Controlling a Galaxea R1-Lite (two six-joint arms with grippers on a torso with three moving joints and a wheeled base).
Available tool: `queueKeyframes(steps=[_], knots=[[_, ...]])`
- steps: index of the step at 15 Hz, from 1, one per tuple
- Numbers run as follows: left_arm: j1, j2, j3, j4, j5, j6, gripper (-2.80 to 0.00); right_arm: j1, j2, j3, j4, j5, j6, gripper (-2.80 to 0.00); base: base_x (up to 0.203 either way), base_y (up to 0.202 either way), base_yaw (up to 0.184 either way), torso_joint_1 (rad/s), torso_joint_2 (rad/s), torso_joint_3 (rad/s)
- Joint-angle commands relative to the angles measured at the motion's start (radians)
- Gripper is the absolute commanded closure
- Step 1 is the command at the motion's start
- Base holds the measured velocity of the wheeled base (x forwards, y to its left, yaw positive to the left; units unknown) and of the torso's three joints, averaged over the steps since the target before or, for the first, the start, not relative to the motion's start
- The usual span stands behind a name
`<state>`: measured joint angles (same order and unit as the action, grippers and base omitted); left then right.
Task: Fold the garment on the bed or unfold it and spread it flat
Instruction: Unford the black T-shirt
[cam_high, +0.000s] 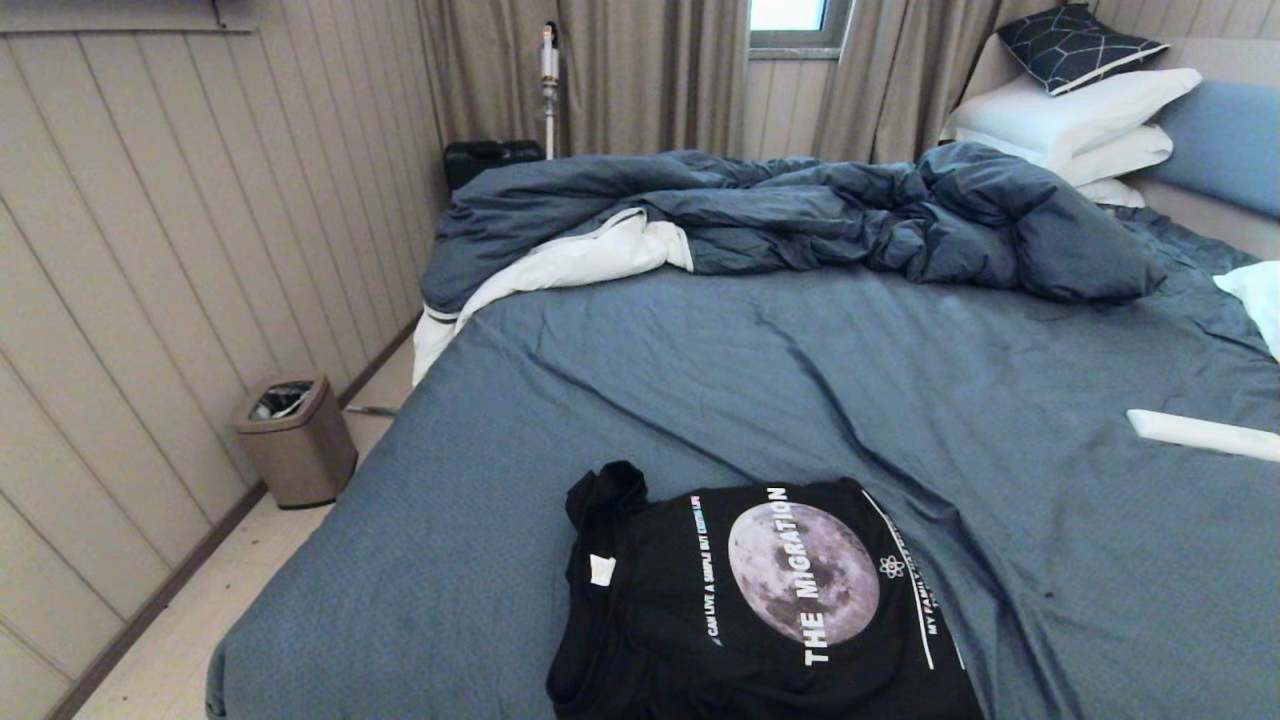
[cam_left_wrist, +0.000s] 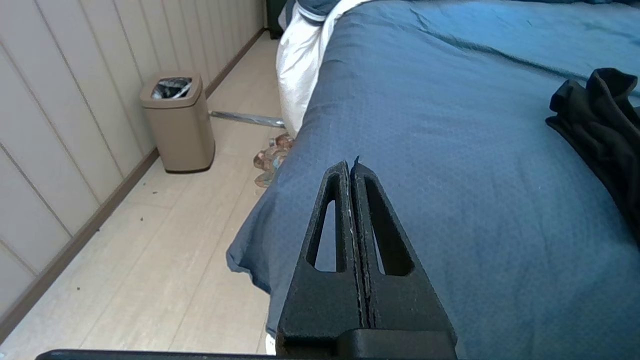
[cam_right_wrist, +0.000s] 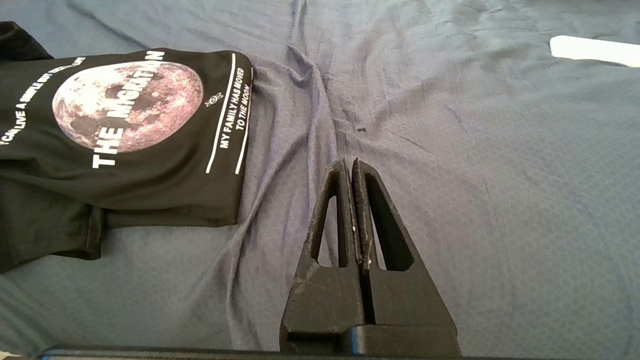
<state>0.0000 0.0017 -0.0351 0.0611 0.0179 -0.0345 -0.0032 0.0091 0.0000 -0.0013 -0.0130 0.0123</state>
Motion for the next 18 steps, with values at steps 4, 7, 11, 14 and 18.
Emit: queueKeyframes(steps=[4, 7, 11, 14, 18], knots=[[0.0, 0.001, 0.0, 0.002, 0.001, -0.001, 0.0, 0.0, 0.0, 0.0, -0.002, 0.002, -0.006, 0.0, 0.0, 0.0, 0.0, 0.0, 0.0, 0.0], [0.0, 0.001, -0.002, 0.003, 0.001, -0.001, 0.0, 0.001, 0.019, -0.018, 0.023, 0.005, -0.018, 0.0, 0.0, 0.0, 0.0, 0.0, 0.0, 0.0], [0.0, 0.0, -0.003, 0.008, -0.001, 0.004, 0.0, 0.012, 0.233, -0.285, 0.06, 0.002, -0.02, 0.0, 0.0, 0.0, 0.0, 0.0, 0.0, 0.0], [0.0, 0.0, -0.003, 0.009, -0.001, 0.004, 0.0, 0.068, 0.513, -0.588, 0.068, 0.003, -0.019, 0.0, 0.0, 0.0, 0.0, 0.0, 0.0, 0.0], [0.0, 0.0, -0.003, 0.008, -0.001, 0.004, 0.0, 0.097, 0.999, -0.99, 0.171, -0.001, -0.019, 0.0, 0.0, 0.0, 0.0, 0.0, 0.0, 0.0]])
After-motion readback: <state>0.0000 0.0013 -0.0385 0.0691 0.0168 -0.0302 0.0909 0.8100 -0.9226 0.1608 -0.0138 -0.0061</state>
